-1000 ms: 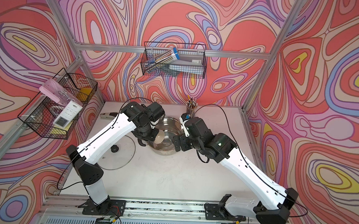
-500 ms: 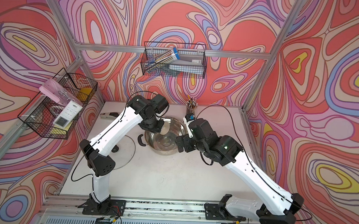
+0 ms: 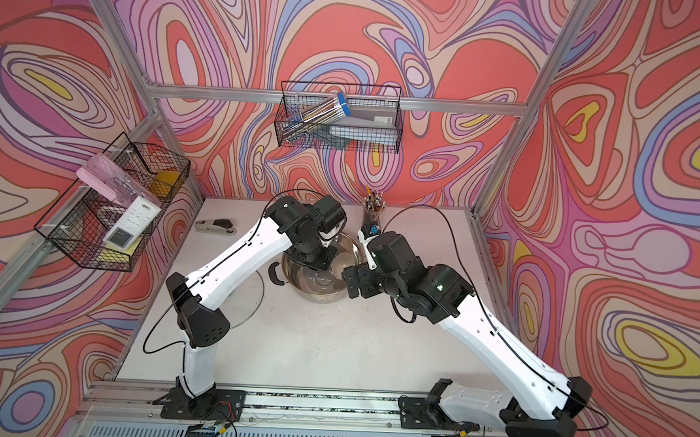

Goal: Stir the soup with a spoon
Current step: Stir the soup in the pan with a stick.

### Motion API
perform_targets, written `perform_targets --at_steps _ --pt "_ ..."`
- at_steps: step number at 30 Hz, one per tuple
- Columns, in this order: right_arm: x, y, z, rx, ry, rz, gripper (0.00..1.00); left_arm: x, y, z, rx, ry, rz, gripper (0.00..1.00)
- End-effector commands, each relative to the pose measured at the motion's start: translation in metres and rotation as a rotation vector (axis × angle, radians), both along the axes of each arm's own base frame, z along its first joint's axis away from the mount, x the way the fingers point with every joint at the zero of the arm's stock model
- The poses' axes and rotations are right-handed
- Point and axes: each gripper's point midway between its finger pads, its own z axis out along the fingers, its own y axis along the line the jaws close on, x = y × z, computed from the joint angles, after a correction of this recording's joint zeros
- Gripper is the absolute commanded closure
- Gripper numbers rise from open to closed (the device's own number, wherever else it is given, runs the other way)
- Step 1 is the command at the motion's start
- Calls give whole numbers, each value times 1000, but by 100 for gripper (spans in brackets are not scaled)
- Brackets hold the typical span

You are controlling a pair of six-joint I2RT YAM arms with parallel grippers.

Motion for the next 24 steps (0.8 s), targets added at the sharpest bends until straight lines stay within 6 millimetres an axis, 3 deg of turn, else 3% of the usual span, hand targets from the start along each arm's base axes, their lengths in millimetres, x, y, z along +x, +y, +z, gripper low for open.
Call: perform_targets --at_steps 1,7,12,18,24 --pt "3 9 -3 4 1 23 2 -19 10 13 -33 17 9 100" --pt "7 21 -8 16 14 58 2 -34 42 11 46 4 34 100" --pt "8 29 -11 23 28 81 2 -34 66 10 116 3 66 100" --pt "8 29 -9 26 24 78 2 -16 91 19 136 -36 137 100" --pt "5 22 -9 25 25 61 2 14 90 27 152 -106 132 100"
